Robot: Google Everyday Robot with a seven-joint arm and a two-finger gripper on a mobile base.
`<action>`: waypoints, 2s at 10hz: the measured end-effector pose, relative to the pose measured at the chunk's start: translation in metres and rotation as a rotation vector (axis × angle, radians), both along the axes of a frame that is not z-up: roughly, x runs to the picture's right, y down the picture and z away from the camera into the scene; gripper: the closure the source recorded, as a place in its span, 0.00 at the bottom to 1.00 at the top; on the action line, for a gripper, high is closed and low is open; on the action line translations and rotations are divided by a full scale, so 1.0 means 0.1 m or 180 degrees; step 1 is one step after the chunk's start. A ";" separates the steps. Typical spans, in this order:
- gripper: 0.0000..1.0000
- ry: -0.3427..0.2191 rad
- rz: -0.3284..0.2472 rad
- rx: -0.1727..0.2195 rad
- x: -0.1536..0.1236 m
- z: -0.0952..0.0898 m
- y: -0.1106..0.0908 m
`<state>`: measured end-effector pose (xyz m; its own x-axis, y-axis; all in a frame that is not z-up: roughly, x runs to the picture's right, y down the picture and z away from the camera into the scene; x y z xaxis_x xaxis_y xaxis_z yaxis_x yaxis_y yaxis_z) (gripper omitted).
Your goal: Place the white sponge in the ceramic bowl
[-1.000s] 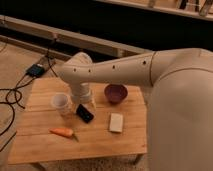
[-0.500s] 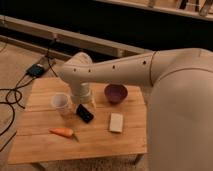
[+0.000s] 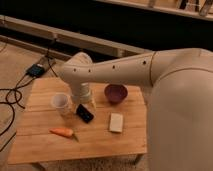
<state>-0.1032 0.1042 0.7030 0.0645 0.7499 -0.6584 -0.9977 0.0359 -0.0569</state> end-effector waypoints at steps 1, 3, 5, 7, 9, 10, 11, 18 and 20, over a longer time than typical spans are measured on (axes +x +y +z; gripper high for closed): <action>0.35 0.0000 0.0000 0.0000 0.00 0.00 0.00; 0.35 0.0000 0.0000 0.0000 0.00 0.00 0.00; 0.35 0.0000 0.0000 0.0000 0.00 0.00 0.00; 0.35 0.0000 0.0000 0.0000 0.00 0.00 0.00; 0.35 0.0000 0.0000 0.0000 0.00 0.00 0.00; 0.35 0.0000 0.0000 0.0000 0.00 0.00 0.00; 0.35 0.0000 0.0000 0.0000 0.00 0.00 0.00; 0.35 -0.0050 -0.0061 -0.0002 0.17 0.21 0.04; 0.35 -0.0029 -0.0096 -0.0064 0.44 0.40 0.15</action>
<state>-0.0588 0.1191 0.7431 0.0929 0.7341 -0.6727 -0.9957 0.0646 -0.0669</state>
